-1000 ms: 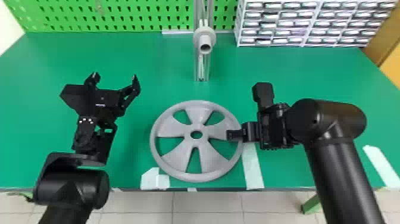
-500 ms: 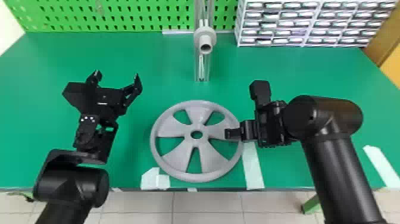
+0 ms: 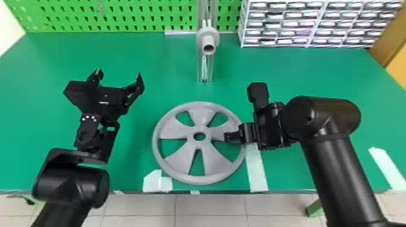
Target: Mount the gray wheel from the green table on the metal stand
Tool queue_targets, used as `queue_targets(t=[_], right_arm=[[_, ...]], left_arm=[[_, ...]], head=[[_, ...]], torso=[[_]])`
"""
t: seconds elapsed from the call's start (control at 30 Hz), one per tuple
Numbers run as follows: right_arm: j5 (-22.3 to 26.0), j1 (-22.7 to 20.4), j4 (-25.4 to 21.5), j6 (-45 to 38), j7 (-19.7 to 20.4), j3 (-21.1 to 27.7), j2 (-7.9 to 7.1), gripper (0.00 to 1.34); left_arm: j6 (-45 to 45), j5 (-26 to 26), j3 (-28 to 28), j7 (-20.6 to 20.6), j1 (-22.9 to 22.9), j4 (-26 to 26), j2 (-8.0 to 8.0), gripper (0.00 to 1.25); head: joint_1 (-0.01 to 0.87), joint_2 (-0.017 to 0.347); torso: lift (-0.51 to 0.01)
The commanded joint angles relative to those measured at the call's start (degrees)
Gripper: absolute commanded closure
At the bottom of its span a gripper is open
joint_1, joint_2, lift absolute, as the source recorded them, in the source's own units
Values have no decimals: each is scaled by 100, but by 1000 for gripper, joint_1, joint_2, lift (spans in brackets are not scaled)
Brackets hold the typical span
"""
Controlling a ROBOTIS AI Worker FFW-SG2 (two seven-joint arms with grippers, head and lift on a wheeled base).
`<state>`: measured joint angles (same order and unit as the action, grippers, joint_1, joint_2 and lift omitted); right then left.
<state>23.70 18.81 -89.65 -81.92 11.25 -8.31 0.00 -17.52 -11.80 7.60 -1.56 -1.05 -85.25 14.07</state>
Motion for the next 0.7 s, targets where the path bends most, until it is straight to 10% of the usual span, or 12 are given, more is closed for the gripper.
queue_targets(t=[0.0,0.67], right_arm=[[38,26,1,1,0,-39,5,225],[-32,70,45,-61,0,-188,5,604]], left_arm=[[-15,-77,137,-81,-27,0,114,116],[-24,-173,348,-248,-97,0,307,116]], head=[[868,52],[868,52]], torso=[[-93],[-93]])
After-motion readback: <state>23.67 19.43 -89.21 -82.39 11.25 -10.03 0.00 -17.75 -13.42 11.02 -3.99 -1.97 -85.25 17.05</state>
